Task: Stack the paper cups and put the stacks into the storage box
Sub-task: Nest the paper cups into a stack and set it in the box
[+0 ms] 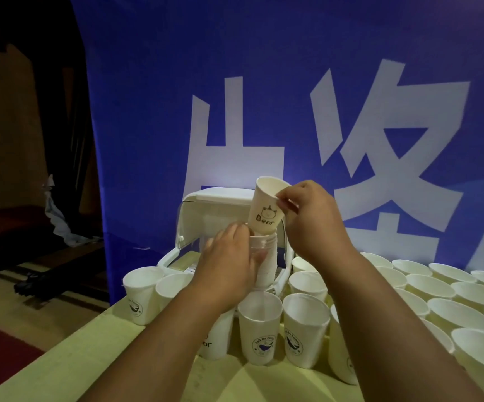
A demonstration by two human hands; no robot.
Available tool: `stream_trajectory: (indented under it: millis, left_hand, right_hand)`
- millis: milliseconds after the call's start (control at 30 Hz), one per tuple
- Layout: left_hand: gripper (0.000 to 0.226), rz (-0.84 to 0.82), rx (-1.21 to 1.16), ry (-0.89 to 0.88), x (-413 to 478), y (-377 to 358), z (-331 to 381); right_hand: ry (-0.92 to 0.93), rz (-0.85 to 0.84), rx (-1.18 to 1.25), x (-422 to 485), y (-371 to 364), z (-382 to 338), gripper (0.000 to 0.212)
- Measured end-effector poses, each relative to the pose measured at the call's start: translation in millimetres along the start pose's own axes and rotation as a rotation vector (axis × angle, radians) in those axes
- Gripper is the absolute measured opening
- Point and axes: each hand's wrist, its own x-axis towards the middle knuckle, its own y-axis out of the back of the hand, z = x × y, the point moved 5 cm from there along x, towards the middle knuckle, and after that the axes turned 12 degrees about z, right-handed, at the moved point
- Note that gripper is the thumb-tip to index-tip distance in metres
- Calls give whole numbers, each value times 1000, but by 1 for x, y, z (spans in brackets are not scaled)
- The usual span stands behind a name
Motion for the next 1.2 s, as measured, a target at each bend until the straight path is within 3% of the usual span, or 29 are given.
stream_trajectory:
  millis: [133,300,533,700,833,933,1000,1067,1200]
  left_hand:
    - [66,48,-254,151,-3,6,-3]
    - [76,86,-219,94,-5,13,-3]
    - [55,117,-36,9,-3,18,-6]
    - [5,115,-7,72,6,34,-21]
    - [19,48,131,182,10,53,-38]
    - [13,-74,266,287,12,69,-56]
    - [3,-181,338,344,11,77,-67]
    - [4,-279,400,374,8,82,-72]
    - [7,-483,412,412,-1,77,-73]
  right_hand:
    - [30,-97,-105,-3,-9,1,12]
    - [62,-255,-141,-15,-24,3,24]
    - [114,-359,-150,-35,-52,9,19]
    - [115,-380,-148,-36,-55,15,32]
    - [94,-271,-134,-37,-47,8,57]
    - [72,-231,-113,-36,-40,-7,48]
    - [95,-332,-30,-40,-38,-21,25]
    - [154,-549,58,-50,-40,-38,7]
    - [231,-928,41,-80,-52,-57,22]
